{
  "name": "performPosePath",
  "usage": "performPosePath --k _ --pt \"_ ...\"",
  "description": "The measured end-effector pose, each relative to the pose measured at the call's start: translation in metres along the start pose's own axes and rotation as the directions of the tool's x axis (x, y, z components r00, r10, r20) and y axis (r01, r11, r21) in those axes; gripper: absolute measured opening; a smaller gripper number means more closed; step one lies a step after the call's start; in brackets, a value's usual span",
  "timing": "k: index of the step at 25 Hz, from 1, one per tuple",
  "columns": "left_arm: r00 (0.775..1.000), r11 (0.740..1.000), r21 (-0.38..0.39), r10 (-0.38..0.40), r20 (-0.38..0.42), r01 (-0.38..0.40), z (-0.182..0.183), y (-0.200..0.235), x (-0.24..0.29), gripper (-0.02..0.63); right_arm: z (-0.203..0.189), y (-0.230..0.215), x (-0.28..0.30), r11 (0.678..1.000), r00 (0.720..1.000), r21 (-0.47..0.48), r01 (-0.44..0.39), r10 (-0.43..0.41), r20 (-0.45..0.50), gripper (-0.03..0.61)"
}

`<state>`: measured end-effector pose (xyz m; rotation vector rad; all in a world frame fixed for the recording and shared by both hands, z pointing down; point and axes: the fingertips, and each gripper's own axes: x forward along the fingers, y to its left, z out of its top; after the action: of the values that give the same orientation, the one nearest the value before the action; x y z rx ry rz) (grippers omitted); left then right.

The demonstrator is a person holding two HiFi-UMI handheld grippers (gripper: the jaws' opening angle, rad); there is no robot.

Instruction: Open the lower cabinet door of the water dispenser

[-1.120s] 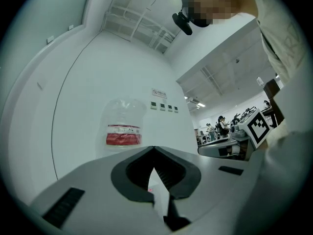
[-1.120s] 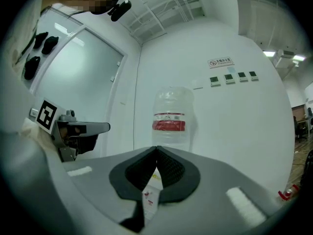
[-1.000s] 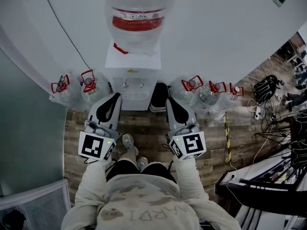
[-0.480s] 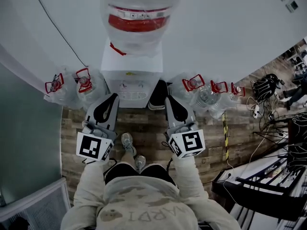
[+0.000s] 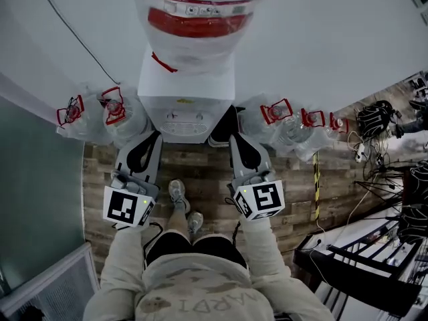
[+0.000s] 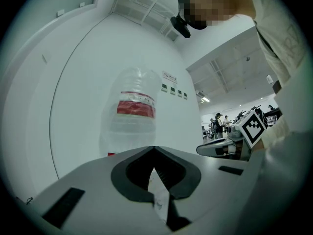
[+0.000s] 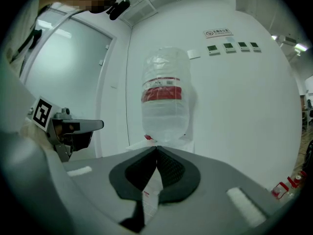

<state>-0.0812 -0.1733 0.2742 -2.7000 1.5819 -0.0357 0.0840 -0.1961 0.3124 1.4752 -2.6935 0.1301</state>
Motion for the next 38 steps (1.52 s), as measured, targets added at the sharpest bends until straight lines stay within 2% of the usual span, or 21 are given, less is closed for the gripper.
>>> performPosePath --k 10,21,25,28,33,38 --pt "0.999 1.000 -0.008 -0.023 -0.041 0.023 -0.060 0.000 0.010 0.002 -0.073 -0.012 0.018 0.999 0.998 0.040 0.009 -0.007 -0.055 0.009" --pt "0.998 0.999 0.002 -0.050 -0.042 0.051 -0.114 -0.013 0.007 0.002 -0.162 -0.018 0.027 0.998 0.993 0.064 -0.011 0.018 -0.113 0.014" --pt "0.997 0.998 -0.026 -0.051 -0.063 0.049 -0.137 -0.018 0.003 0.002 -0.197 -0.025 0.034 0.994 0.992 0.110 -0.007 0.021 -0.127 0.039" --pt "0.996 0.998 -0.043 -0.045 -0.073 0.042 -0.155 -0.017 -0.001 0.002 -0.227 -0.027 0.040 0.989 0.990 0.148 0.002 0.019 -0.139 0.086" --pt "0.996 0.997 -0.056 -0.047 -0.075 0.043 -0.187 -0.016 -0.009 0.002 -0.282 -0.026 0.051 0.991 0.982 0.136 -0.005 0.030 -0.184 0.134" --pt "0.994 0.997 -0.053 -0.058 -0.089 0.054 -0.224 -0.018 -0.015 0.002 -0.337 -0.023 0.063 0.985 0.975 0.171 -0.027 0.064 -0.212 0.163"
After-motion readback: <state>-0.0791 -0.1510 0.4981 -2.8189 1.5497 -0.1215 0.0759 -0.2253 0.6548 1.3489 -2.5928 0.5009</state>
